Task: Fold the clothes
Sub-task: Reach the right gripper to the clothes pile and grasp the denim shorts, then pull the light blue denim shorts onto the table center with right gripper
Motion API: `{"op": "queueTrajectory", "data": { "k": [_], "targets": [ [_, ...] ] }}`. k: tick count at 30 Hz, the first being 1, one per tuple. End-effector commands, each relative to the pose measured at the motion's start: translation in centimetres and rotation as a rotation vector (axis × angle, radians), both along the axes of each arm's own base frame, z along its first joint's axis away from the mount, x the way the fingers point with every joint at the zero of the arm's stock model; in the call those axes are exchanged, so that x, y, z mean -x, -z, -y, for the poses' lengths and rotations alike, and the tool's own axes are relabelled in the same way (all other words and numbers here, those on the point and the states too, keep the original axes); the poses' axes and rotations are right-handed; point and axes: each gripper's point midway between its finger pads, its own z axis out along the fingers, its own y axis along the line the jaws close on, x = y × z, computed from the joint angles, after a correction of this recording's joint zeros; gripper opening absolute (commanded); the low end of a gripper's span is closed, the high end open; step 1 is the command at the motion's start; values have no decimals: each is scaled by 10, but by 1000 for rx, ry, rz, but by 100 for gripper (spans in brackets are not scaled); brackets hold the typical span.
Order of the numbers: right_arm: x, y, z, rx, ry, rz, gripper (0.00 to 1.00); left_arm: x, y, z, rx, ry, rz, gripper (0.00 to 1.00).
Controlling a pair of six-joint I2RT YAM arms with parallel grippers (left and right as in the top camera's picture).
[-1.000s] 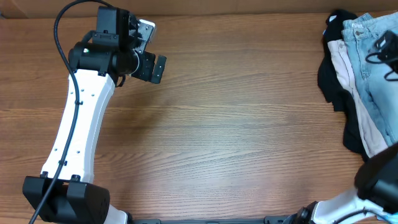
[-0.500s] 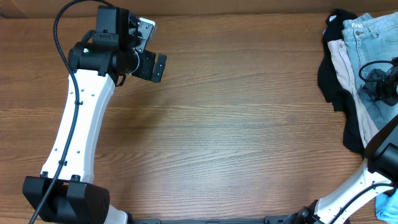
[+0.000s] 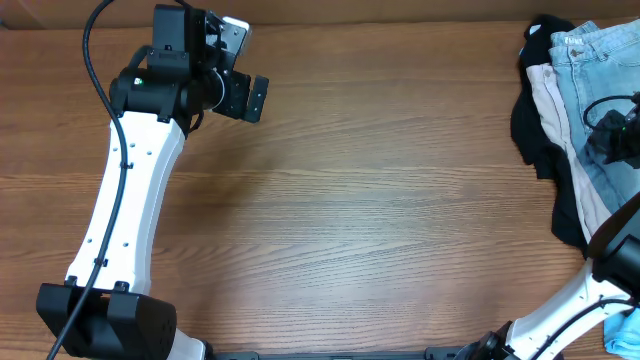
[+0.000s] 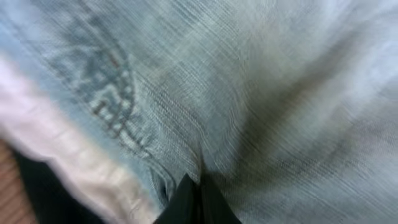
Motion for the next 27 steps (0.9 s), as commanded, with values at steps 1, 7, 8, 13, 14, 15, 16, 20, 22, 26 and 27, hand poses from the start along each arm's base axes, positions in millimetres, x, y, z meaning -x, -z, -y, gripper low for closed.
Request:
{"op": "queueTrajectory", "data": {
  "k": [1,7,8,13,14,15,16,20,22,26,27],
  "targets": [
    [-20,-98,-23,16,-71,201,4,-3,-15,0,22,-6,38,100],
    [-19,-181,-94,-30,-257,316,4,-9,-44,0,32,-9,108,100],
    [-20,-190,-110,-33,-289,321,4,-11,-52,0,34,-11,127,99],
    [-19,-195,-239,-123,-554,258,4,-15,-91,-11,39,-35,208,100],
    [-17,-190,-260,-142,-599,236,4,-15,-93,-15,34,-46,212,100],
    [-14,-184,-283,-161,-648,207,4,-15,-94,-19,29,-57,212,100],
    [-9,-176,-309,-181,-705,171,4,-15,-93,-25,20,-73,208,100],
    [15,-147,-385,-230,-875,61,17,-10,-85,-43,5,-114,166,100],
    [29,-134,-413,-243,-945,14,55,-8,-82,-51,2,-133,150,100],
    [25,-127,-413,-126,-938,-6,99,-7,-80,-63,-1,-159,139,100],
    [17,-130,-401,-99,-884,7,100,-7,-80,-63,-1,-159,139,100]
  ]
}}
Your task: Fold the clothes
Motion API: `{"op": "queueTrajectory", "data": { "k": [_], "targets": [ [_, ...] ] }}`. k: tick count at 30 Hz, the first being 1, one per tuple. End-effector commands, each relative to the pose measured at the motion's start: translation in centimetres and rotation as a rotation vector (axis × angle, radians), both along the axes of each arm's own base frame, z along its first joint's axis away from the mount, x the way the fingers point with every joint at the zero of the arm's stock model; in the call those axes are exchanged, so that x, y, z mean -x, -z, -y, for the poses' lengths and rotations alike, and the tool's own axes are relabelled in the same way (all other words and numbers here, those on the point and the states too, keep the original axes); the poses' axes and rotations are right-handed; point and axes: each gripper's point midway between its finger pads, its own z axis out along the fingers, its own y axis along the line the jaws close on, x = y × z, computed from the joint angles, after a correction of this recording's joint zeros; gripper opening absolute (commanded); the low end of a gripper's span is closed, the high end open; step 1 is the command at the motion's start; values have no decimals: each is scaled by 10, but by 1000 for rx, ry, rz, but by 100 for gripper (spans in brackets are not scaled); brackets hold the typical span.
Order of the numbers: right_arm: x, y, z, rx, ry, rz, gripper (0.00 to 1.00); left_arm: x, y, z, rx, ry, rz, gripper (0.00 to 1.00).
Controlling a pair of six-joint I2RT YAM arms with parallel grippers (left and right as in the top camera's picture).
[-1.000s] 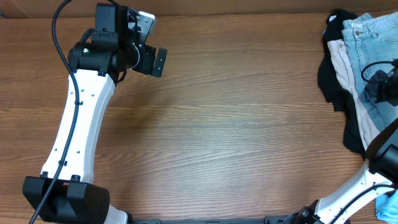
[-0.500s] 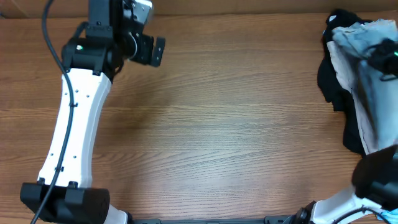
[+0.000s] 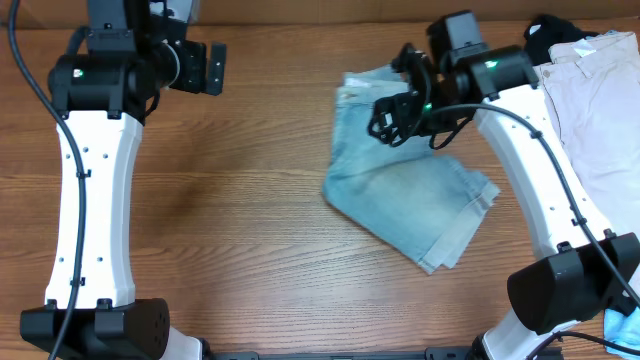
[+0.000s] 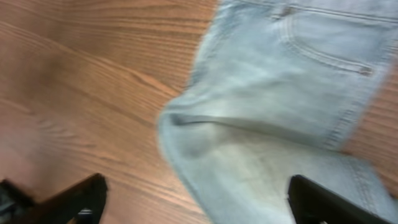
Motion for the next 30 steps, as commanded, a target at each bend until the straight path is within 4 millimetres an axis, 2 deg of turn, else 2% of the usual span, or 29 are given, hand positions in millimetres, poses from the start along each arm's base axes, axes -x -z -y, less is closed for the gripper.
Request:
{"op": "queueTrajectory", "data": {
  "k": [1,7,9,10,11,13,18,24,28,30],
  "targets": [
    [-24,-1,38,80,138,50,100,1,-12,-5,3,-21,27,100],
    [-71,-9,100,21,293,160,99,1,-8,2,23,4,14,100],
    [-85,-6,112,5,310,190,87,0,-4,7,38,22,2,100],
    [-91,-3,111,-6,291,207,79,-1,0,9,44,29,-8,100],
    [-98,4,111,-14,274,220,75,-1,3,10,47,32,-17,100],
    [-110,22,111,-9,266,226,74,-3,13,10,47,32,-47,100],
    [-133,82,107,-16,240,174,74,-7,33,10,47,30,-103,100],
    [-144,136,82,-152,180,101,74,-9,46,10,47,30,-142,100],
    [-143,171,66,-216,150,42,74,-8,46,10,47,30,-144,100],
    [-141,184,59,-220,142,19,68,-8,46,10,47,30,-144,100]
  ]
}}
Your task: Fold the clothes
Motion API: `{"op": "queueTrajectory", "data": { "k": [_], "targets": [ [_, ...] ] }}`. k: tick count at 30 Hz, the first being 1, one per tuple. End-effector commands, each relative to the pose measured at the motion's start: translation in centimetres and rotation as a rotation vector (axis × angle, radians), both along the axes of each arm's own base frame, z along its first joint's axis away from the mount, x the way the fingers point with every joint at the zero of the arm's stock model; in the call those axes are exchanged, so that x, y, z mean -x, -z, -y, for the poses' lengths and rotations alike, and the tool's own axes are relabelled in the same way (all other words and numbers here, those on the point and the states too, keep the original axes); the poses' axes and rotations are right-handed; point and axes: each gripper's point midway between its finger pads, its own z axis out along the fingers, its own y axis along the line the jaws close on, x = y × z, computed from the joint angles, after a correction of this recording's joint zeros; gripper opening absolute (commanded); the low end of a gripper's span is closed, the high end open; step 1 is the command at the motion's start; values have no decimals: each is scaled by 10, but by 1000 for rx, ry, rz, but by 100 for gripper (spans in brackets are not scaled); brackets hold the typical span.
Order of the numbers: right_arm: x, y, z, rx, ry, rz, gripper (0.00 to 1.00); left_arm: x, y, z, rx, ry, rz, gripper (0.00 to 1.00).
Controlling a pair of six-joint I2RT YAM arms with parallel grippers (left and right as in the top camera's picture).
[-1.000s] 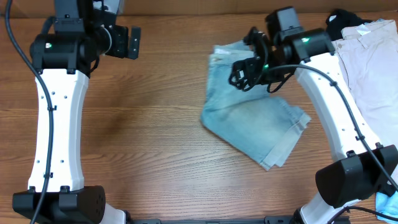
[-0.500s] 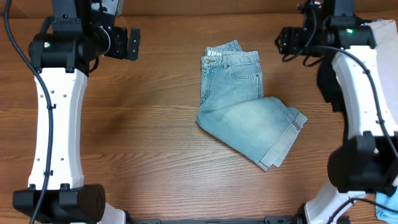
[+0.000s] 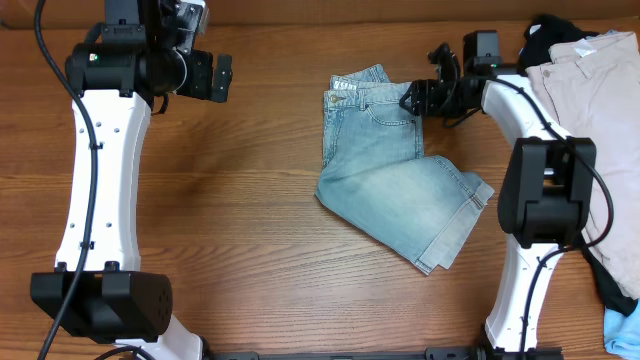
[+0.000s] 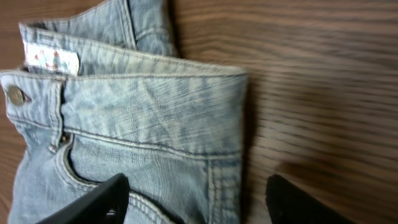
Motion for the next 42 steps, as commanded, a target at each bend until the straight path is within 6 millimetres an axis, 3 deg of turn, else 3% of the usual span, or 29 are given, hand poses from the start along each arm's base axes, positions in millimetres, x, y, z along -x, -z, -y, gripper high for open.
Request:
{"op": "queueTrajectory", "data": {
  "k": [1,3,4,5,6,8,12,13,16,20,22,23,25,28,30,31,32,33,34,35,38,40,42],
  "targets": [
    [4,12,-20,-54,-47,-20,66,-2,-4,6,19,8,8,100],
    [4,13,-23,-54,-52,-17,53,-2,-4,6,19,8,9,100],
    [3,12,-24,-54,-54,-13,38,-3,-4,6,19,8,10,100],
    [2,12,-24,-55,-52,-8,11,-3,-4,6,19,8,11,100],
    [0,11,-24,-55,-51,2,4,-3,-5,6,20,8,14,100],
    [-7,-2,-19,-58,-33,13,4,-7,-8,6,19,8,35,100],
    [-14,-63,-1,-63,12,33,4,-15,-34,3,33,-18,121,100],
    [-14,-88,1,-63,15,48,4,-18,-48,2,38,-25,157,100],
    [-8,-135,-1,-64,10,86,4,-21,-74,-1,37,-33,224,100],
    [8,-165,-25,-77,-22,89,4,-21,-108,-14,18,-67,302,100],
    [24,-169,-62,-115,-94,59,4,-19,-126,-28,-2,-106,341,100],
    [38,-171,-93,-147,-162,38,4,-17,-136,-37,-7,-127,362,100],
    [54,-172,-131,-166,-218,11,4,-14,-147,-52,-7,-162,385,100],
    [81,-174,-191,-190,-290,-20,4,-12,-153,-73,-4,-213,398,100],
    [110,-176,-239,-204,-363,-40,6,-10,-153,-87,0,-251,397,100],
    [123,-177,-257,-207,-400,-43,10,-9,-153,-93,-3,-265,396,100],
    [148,-178,-286,-212,-465,-47,24,-8,-153,-101,-6,-282,394,100],
    [173,-179,-314,-216,-536,-45,44,-6,-153,-110,-10,-300,394,100],
    [190,-180,-330,-218,-580,-43,51,-6,-153,-115,-12,-312,395,100],
    [204,-181,-341,-220,-615,-42,56,-5,-153,-119,-14,-320,395,100],
    [219,-182,-351,-221,-648,-45,63,-3,-152,-124,-16,-331,389,100],
    [216,-185,-346,-218,-637,-49,65,-2,-149,-124,-15,-331,379,100],
    [202,-190,-327,-213,-591,-52,65,0,-146,-121,-8,-323,362,100]
  ]
}}
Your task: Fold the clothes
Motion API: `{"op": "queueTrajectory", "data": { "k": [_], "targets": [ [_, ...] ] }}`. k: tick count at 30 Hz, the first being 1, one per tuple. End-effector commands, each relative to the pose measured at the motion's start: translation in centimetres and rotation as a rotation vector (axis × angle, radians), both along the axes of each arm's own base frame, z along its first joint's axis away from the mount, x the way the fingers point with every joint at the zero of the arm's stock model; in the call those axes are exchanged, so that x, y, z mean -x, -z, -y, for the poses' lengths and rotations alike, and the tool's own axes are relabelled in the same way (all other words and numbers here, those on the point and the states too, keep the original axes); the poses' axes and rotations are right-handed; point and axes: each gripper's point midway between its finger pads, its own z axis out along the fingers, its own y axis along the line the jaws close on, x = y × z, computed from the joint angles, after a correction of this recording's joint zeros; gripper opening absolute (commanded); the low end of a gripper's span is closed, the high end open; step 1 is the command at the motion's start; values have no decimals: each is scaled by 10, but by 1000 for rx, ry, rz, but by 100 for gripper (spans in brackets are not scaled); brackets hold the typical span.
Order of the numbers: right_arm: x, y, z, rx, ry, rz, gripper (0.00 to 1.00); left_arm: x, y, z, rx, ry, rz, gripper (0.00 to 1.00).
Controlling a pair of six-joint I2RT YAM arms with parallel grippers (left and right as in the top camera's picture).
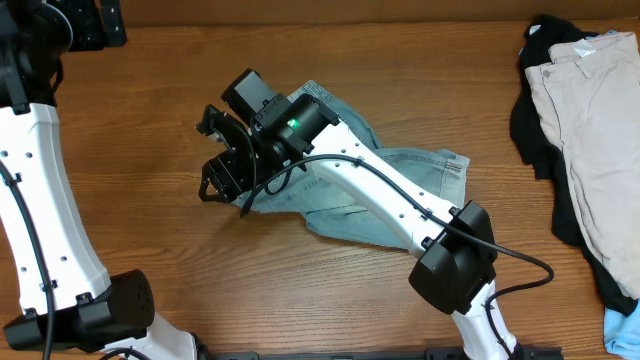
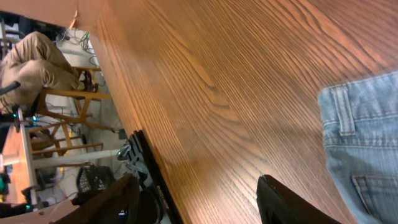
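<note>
Light-blue denim shorts (image 1: 415, 168) lie rumpled on the middle of the wooden table (image 1: 150, 260), partly hidden under my right arm. In the right wrist view one belt-looped corner of the shorts (image 2: 367, 143) shows at the right edge. My right gripper (image 1: 222, 188) hangs just left of the shorts, open, with only bare wood between its fingers (image 2: 292, 202). My left gripper (image 1: 98, 22) is at the far left corner, cut off by the frame.
A pile of clothes sits at the right edge: beige trousers (image 1: 590, 110) on a black garment (image 1: 528, 130), with a bit of blue cloth (image 1: 622, 328) at the near right corner. The table's left edge (image 2: 146, 168) and chairs beyond it show in the wrist view.
My right gripper was open at the waistband's right corner; now it is open past the shorts' left side. The shorts have shifted and bunched. My left arm has moved further left.
My right gripper was first down on the denim in the pile at the right, with the table bare. Then the shorts lay mid-table under the open gripper. Then the gripper was at the waistband's right corner, and now it is left of the rumpled shorts.
</note>
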Motion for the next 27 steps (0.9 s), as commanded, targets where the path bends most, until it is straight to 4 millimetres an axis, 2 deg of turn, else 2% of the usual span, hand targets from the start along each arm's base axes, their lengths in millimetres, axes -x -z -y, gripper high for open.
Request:
{"op": "queueTrajectory", "data": {
  "k": [1,4,5,6,9,12,13,15,16,17,19,22,27],
  "targets": [
    [-54,-32,50,-21,150,37,66,6,-8,8,30,15,10,100],
    [-101,-29,125,119,351,75,69,4,3,33,111,146,-17,100],
    [-110,-27,144,154,397,82,70,2,7,42,127,191,-26,100],
    [-125,-25,182,216,484,80,70,-1,15,59,155,276,-43,100],
    [-145,-23,253,279,633,26,72,-11,38,94,154,416,-93,100],
    [-156,-22,306,300,745,-19,72,-28,70,138,122,544,-153,100],
    [-158,-22,318,305,767,-27,73,-32,78,150,116,575,-164,100],
    [-162,-20,349,315,812,-36,73,-45,104,187,88,664,-192,100],
    [-163,-20,358,318,829,-42,74,-50,115,202,69,695,-203,100],
    [-164,-19,375,324,852,-49,74,-59,138,225,23,726,-228,100],
    [-163,-18,389,331,878,-64,75,-68,166,248,-39,752,-259,100],
    [-161,-17,403,350,887,-65,75,-76,204,274,-110,790,-303,100],
    [-160,-14,413,390,905,-59,75,-82,259,300,-152,817,-373,100]
  ]
}}
